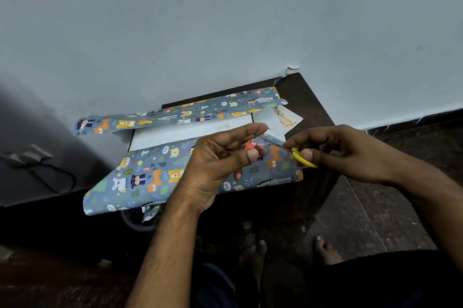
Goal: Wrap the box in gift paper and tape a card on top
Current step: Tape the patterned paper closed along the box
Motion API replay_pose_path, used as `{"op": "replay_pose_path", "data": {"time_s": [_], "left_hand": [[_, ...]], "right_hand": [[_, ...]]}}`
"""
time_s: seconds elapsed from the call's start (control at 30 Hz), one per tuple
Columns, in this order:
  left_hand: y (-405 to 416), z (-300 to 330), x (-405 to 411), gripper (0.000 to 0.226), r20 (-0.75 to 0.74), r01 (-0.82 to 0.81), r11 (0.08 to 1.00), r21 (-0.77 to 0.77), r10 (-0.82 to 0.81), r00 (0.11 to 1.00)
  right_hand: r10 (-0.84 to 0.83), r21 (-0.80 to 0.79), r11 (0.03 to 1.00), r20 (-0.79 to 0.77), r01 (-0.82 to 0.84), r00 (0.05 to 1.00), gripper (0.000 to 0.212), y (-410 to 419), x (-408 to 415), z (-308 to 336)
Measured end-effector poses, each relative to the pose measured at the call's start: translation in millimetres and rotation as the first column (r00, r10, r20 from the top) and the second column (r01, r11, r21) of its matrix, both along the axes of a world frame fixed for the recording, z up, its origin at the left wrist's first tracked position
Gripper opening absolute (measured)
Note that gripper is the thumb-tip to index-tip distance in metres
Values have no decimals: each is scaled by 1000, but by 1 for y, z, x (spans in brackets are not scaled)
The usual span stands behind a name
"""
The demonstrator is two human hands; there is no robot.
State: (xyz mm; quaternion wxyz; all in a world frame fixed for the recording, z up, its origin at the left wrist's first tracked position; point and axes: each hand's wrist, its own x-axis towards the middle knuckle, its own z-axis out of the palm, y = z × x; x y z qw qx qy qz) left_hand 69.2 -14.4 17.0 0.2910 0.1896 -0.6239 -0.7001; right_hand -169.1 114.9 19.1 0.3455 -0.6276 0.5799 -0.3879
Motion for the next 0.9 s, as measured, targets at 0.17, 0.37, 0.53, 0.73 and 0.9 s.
{"op": "replay_pose_path", "data": {"time_s": [0.17,0.37,0.53,0.73,0.9], "left_hand": [[0,0,-2,42,-22,-62,998,28,62,998],[4,1,-7,44,-31,-53,997,50,54,998],[7,1,-12,52,-51,-43,995,88,47,998],[8,0,-16,56,-66,-15,998,61,19,998],[9,-1,-16,63,-56,-10,999,38,12,998]], "right_hand": [[-140,-39,990,-54,138,989,25,2,-8,-3],[-474,-53,873,-326,485,818,11,-10,-14,-23],[-460,12,798,-633,602,622,9,-31,-9,-42],[-309,53,837,-776,544,550,24,-37,2,-50],[-679,-400,718,-222,570,700,10,-35,28,-17]]}}
